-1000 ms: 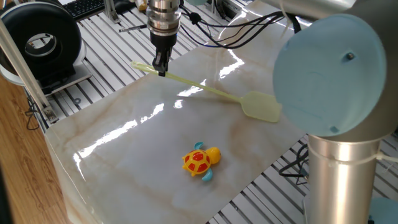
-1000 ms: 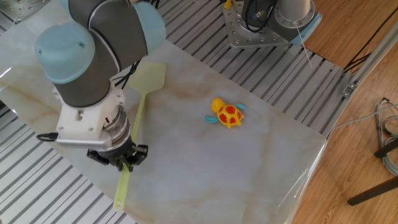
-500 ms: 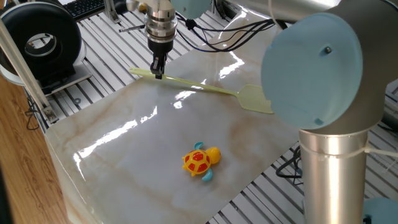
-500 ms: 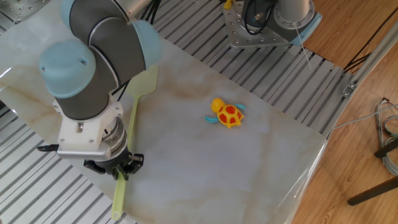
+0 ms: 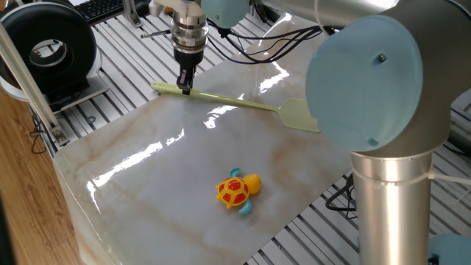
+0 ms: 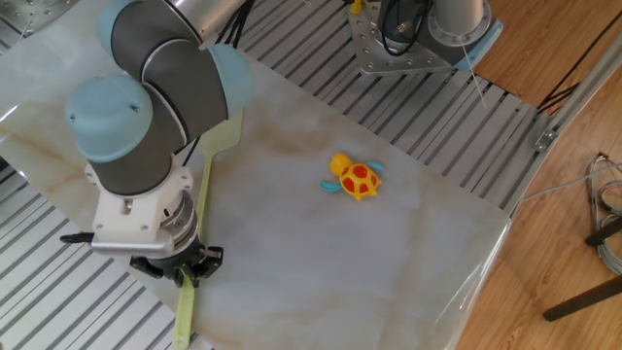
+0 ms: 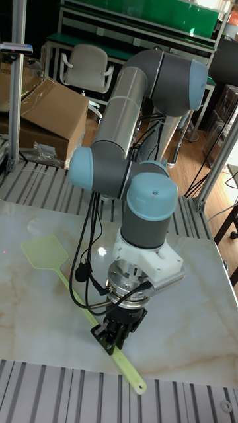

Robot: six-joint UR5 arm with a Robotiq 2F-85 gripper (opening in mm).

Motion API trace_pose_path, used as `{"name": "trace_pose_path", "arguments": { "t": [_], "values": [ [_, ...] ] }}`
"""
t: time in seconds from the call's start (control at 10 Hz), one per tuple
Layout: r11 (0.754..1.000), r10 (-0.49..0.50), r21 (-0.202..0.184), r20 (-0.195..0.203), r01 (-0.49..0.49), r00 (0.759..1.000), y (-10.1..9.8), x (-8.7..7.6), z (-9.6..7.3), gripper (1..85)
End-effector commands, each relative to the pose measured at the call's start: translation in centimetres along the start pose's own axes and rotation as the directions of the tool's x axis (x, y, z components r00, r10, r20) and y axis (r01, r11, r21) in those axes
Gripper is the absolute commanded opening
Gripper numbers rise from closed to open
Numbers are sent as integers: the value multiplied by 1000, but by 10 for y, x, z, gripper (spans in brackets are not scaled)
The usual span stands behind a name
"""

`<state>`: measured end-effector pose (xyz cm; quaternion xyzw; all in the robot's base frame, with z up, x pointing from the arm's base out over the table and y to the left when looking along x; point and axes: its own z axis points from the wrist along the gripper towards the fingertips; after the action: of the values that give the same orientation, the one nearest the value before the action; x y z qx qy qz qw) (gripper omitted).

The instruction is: Swat with a flyswatter

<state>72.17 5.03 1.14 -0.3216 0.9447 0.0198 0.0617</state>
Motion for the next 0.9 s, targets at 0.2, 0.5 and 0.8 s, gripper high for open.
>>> {"name": "trace_pose_path", "arguments": {
  "t": [0.2, 0.5, 0.8],
  "values": [
    [1000, 26, -3, 9, -26, 1000, -2, -4, 7, 13],
    [1000, 25, -1, -2, -25, 1000, -2, -2, 9, 133],
    [1000, 24, 3, 6, -24, 1000, -4, -1, 0, 360]
  ]
}}
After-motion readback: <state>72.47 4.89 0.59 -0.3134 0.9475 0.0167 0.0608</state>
